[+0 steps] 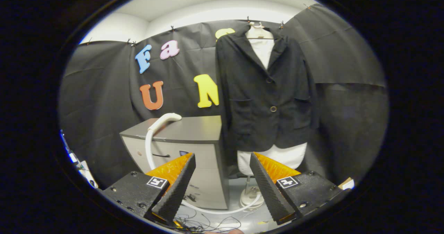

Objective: Iron the clothes twice with a garment steamer, once on the left side and once on the right side.

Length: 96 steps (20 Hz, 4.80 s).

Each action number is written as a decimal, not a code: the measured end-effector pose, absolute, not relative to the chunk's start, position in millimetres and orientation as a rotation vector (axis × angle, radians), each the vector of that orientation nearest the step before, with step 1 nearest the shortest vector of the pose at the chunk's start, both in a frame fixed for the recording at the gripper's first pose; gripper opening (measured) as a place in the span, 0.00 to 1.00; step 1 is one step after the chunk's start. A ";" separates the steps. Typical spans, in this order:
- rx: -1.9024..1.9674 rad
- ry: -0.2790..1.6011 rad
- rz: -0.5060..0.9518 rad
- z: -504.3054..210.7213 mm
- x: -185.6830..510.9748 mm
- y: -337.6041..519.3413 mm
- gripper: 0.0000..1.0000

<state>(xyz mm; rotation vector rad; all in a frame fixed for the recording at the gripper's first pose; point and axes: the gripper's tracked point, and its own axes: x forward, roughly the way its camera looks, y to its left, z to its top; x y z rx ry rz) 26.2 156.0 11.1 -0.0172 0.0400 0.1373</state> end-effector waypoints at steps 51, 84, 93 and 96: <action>-0.145 0.508 0.208 12.6 329.9 484.9 0.53; 0.176 0.260 0.195 31.0 100.3 208.5 0.36; 0.202 0.136 0.138 69.1 65.3 134.4 0.36; 0.202 0.114 0.156 84.9 67.8 113.9 0.36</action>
